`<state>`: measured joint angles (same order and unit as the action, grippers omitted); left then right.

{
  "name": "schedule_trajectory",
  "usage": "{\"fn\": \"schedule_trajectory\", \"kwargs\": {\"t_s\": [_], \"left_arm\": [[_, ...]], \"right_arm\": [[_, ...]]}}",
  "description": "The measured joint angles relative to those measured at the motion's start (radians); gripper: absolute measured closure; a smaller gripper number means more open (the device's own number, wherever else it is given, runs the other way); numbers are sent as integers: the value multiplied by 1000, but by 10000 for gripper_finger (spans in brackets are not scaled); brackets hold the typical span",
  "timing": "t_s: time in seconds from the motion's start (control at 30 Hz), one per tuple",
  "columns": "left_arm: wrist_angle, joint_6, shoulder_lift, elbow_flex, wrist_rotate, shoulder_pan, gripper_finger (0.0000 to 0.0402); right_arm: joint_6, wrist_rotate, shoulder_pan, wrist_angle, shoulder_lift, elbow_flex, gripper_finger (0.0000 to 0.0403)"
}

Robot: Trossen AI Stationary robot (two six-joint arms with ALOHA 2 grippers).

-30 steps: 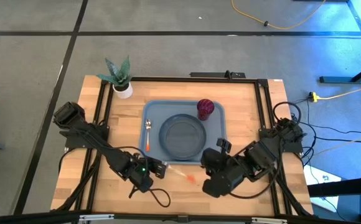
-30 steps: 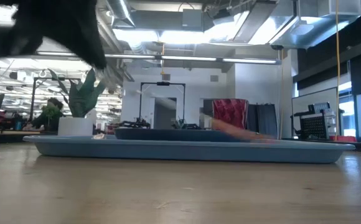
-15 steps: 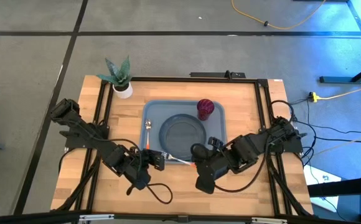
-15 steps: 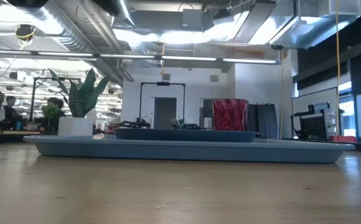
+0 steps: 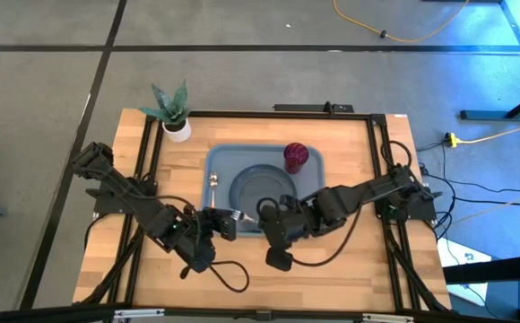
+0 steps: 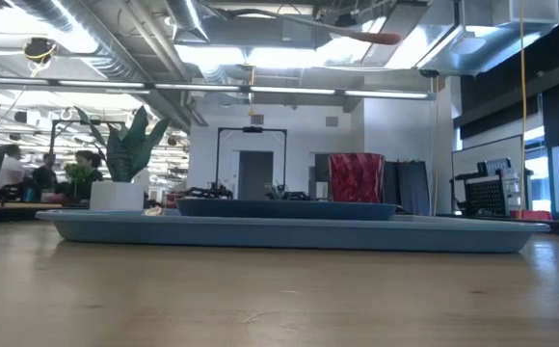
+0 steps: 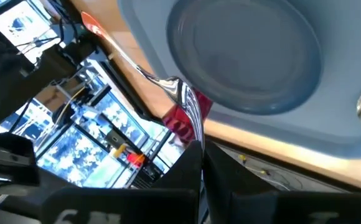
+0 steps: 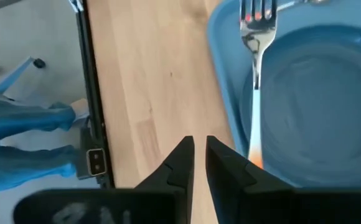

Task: Pick and place plate/cup/fork/spoon on tray
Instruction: Put the orange fork on the blue tray

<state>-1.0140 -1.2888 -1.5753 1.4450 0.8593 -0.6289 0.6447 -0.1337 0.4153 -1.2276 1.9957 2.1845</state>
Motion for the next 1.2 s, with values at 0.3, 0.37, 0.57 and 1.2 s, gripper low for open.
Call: {"fn": "schedule_trajectory", "kwargs": {"t_s": [0.3,0.37,0.57,1.2], "left_arm": [[-15,1,0,73,0,0,401],[-17,2,0,93,0,0,401],[-21,3,0,139,-3,0,401],[-84,131,0,162,-57,5,401]], "right_arm": [[-95,-4,-50,31,8,1,360],[-124,-4,-56,24,18,0,360],[-136,-4,-73,24,24,0,360],[-204,-8,-58,71,24,0,360]]}}
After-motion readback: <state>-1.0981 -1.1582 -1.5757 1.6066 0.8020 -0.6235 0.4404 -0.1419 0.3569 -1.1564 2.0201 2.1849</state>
